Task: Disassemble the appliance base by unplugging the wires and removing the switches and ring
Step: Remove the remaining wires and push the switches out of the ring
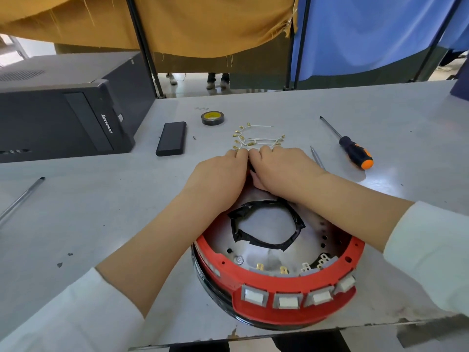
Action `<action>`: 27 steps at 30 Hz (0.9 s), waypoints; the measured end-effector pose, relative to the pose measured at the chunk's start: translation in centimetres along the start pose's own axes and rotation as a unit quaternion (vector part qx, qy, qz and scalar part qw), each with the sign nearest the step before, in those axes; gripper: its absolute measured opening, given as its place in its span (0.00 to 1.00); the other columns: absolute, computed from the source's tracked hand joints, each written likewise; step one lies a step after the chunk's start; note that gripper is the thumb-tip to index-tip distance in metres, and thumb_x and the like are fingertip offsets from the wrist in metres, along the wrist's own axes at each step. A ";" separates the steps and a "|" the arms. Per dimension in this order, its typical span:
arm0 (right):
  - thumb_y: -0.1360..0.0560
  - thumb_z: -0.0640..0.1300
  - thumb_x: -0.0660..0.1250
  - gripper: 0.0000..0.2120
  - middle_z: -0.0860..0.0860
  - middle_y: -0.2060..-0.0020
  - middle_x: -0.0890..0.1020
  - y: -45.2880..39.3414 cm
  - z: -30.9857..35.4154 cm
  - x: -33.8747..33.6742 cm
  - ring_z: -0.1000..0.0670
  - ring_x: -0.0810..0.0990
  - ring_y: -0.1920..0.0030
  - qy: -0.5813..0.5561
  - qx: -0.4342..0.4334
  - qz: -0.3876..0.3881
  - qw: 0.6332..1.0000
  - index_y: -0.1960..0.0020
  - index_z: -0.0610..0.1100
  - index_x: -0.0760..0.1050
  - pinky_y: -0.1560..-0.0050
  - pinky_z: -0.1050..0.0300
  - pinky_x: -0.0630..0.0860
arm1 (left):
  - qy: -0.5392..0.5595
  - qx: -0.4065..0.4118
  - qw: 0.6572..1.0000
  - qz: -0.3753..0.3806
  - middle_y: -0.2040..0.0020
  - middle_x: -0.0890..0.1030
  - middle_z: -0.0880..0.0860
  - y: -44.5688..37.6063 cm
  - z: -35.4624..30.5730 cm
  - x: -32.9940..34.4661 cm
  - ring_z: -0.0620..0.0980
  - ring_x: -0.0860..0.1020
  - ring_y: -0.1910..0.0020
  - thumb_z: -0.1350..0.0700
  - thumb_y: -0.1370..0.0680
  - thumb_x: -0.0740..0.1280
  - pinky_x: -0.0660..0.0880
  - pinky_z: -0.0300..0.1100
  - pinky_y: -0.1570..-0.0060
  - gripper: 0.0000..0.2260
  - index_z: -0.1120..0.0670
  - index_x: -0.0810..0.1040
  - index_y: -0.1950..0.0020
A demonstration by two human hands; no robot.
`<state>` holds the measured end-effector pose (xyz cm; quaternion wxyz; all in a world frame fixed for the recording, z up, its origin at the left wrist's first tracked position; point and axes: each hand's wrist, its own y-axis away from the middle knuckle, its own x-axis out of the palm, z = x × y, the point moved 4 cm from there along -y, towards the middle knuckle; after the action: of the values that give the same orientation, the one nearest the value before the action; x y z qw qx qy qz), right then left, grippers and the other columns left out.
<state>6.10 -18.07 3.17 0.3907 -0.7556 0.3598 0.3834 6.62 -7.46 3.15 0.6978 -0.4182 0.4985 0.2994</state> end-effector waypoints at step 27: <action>0.19 0.46 0.51 0.14 0.45 0.45 0.75 0.3 -0.9 0.0 0.41 0.79 0.49 -0.039 -0.039 0.013 0.998 0.37 0.41 0.63 0.62 0.50 0.67 | 0.015 -0.051 0.998 0.040 0.45 0.76 0.54 -0.4 -0.7 -0.3 0.58 0.78 0.49 0.58 0.21 0.56 0.63 0.45 0.63 0.07 0.55 0.66 0.43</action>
<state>6.12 -18.97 3.39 0.3696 -0.7500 0.3389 0.4313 6.51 -8.26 3.47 0.6551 -0.4374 0.5098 0.3458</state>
